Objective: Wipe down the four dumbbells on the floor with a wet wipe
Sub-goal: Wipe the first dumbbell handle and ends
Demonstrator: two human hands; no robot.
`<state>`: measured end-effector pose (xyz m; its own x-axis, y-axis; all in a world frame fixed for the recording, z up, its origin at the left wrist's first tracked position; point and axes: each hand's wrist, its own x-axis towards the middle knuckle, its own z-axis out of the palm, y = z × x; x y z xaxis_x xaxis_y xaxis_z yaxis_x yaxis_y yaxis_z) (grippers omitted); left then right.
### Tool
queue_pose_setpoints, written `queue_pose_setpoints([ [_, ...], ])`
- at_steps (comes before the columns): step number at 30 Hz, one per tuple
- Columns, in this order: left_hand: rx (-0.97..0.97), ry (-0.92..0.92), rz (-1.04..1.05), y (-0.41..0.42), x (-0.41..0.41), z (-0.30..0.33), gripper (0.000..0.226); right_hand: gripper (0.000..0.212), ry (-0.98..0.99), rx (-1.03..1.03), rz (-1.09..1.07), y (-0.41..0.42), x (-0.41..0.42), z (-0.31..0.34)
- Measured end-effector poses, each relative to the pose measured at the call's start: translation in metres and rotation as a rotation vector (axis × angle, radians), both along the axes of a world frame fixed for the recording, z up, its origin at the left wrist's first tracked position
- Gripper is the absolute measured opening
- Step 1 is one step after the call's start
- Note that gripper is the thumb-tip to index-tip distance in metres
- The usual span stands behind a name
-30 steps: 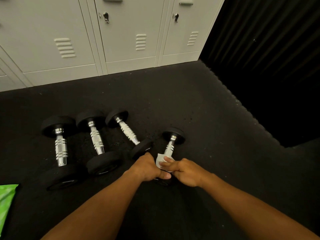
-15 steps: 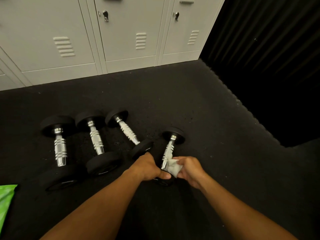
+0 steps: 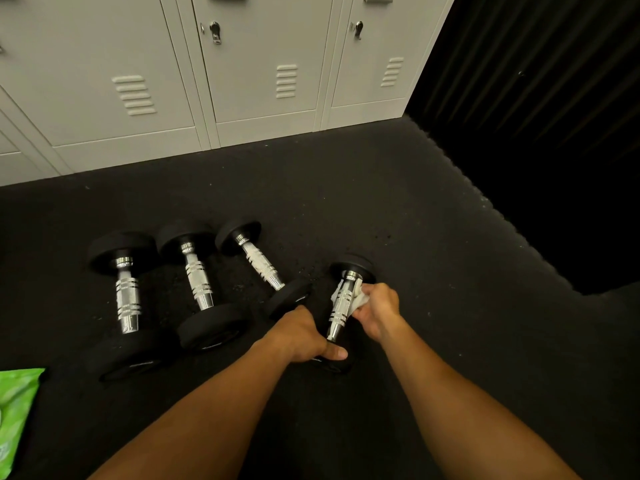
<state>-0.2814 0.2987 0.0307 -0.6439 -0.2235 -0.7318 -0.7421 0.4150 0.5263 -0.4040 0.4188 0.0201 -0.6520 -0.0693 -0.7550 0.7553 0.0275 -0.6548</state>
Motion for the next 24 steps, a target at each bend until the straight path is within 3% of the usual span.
queue_pose_setpoints([
  [5,0.008,0.015,0.006,0.001,0.001,0.001,0.117,0.032,-0.101,-0.042,0.149,0.009,0.016,-0.009],
  [8,-0.005,0.028,0.003,0.003,0.003,0.004,0.113,0.027,-0.125,-0.054,0.218,0.010,0.020,-0.014],
  [16,-0.047,0.067,0.007,0.011,0.001,0.011,0.096,0.017,0.033,0.121,0.369,-0.003,0.013,-0.026],
  [24,-0.035,0.200,0.030,0.018,-0.023,0.028,0.071,0.008,0.288,0.370,0.570,-0.030,-0.046,-0.004],
])
